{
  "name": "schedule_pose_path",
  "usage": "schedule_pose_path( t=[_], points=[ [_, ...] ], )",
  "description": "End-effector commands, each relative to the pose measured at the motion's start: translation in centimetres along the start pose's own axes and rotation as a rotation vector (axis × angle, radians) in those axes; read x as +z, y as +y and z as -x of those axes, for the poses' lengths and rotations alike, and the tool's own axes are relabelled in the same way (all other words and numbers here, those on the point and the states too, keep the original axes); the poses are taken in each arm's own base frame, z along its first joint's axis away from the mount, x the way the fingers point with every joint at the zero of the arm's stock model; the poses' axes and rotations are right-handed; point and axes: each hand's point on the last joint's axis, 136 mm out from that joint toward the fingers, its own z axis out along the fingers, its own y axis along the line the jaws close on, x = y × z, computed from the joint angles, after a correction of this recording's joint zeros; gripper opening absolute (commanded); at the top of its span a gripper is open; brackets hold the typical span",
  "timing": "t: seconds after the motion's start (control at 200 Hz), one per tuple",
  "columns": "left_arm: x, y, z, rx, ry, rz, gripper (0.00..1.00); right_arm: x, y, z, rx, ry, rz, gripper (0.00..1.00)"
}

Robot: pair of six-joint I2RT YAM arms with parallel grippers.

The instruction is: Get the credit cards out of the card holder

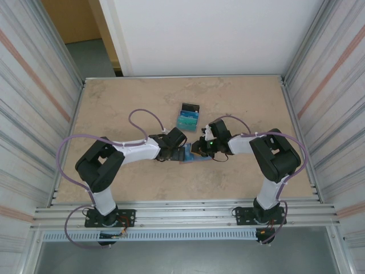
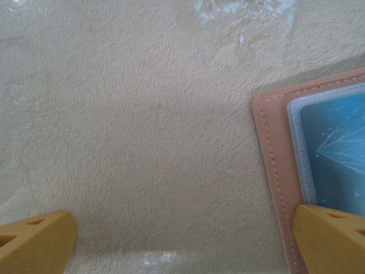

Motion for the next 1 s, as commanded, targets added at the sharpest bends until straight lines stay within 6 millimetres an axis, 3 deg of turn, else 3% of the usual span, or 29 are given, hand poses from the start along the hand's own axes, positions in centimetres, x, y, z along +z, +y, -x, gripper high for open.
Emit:
schedule_pose_path(
  t=[0.0, 0.997],
  points=[
    [2.2, 1.5, -3.1, 0.057, 0.102, 0.072, 0.99, 0.1, 1.4, -0.5, -0.002, 0.028, 0.082, 0.15],
    [2.0, 1.8, -3.0, 0.068, 0.109, 0.095, 0.99, -0.8, 0.3, 0.0, 0.045, 0.004, 0.124, 0.13]
  ],
)
